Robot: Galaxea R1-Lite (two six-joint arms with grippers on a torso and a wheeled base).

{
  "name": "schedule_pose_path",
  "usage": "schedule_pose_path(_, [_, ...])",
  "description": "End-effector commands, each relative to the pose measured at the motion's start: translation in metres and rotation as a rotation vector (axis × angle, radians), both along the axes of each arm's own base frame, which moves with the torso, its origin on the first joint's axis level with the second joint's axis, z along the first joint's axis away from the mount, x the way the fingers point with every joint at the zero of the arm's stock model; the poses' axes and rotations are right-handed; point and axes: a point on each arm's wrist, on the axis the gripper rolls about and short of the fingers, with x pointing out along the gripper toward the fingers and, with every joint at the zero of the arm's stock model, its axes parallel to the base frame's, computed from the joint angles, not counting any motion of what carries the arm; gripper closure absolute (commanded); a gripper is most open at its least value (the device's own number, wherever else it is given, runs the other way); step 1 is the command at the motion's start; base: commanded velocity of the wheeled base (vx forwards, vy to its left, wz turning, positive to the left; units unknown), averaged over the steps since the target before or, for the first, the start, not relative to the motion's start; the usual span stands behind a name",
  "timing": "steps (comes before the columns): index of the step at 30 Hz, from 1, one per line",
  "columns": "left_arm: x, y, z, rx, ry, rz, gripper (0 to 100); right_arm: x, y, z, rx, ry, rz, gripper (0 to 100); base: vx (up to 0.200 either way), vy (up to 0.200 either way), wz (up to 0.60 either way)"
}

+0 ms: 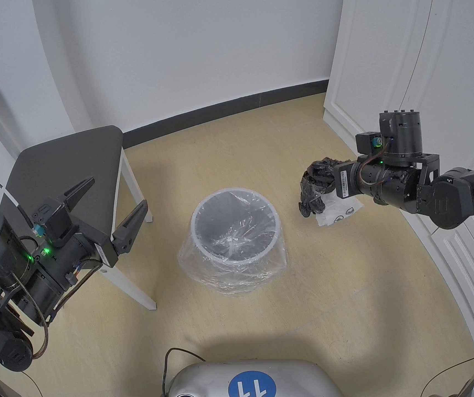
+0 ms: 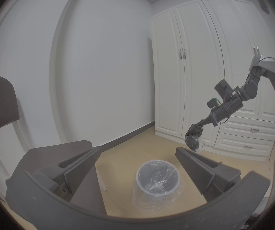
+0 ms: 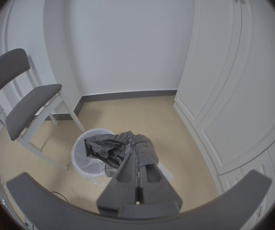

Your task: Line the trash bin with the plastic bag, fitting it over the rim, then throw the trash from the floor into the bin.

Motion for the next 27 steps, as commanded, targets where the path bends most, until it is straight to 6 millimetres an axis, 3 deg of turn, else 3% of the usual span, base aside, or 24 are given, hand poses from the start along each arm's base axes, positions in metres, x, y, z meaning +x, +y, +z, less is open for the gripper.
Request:
schedule_pose_path(1, [-0.003, 0.002, 0.001, -0.001, -0.004, 0.005, 0, -0.014, 0.003, 0.017, 0.011, -0.056, 0.026, 100, 0.0, 0.0, 0.0])
schedule_pose_path(9, [-0.009, 0.004, 0.004, 0.001, -0.021, 0.003, 0, -0.028, 0.012, 0.015, 0.012, -0.051, 0.043, 100, 0.0, 0.0, 0.0])
schedule_pose_path(16, [-0.005, 0.011, 0.008, 0.067, -0.067, 0.055, 0, -0.055, 0.06, 0.016, 0.229, -0.12, 0.14, 100, 0.0, 0.0, 0.0])
schedule_pose_path(23, [-0.004, 0.019, 0.012, 0.078, -0.09, 0.097, 0, -0.054, 0.074, 0.013, 0.366, -0.106, 0.16, 100, 0.0, 0.0, 0.0])
schedule_pose_path(27, [-0.003, 0.021, 0.013, 0.112, -0.104, 0.115, 0, -0.049, 0.08, 0.012, 0.53, -0.116, 0.157, 100, 0.0, 0.0, 0.0])
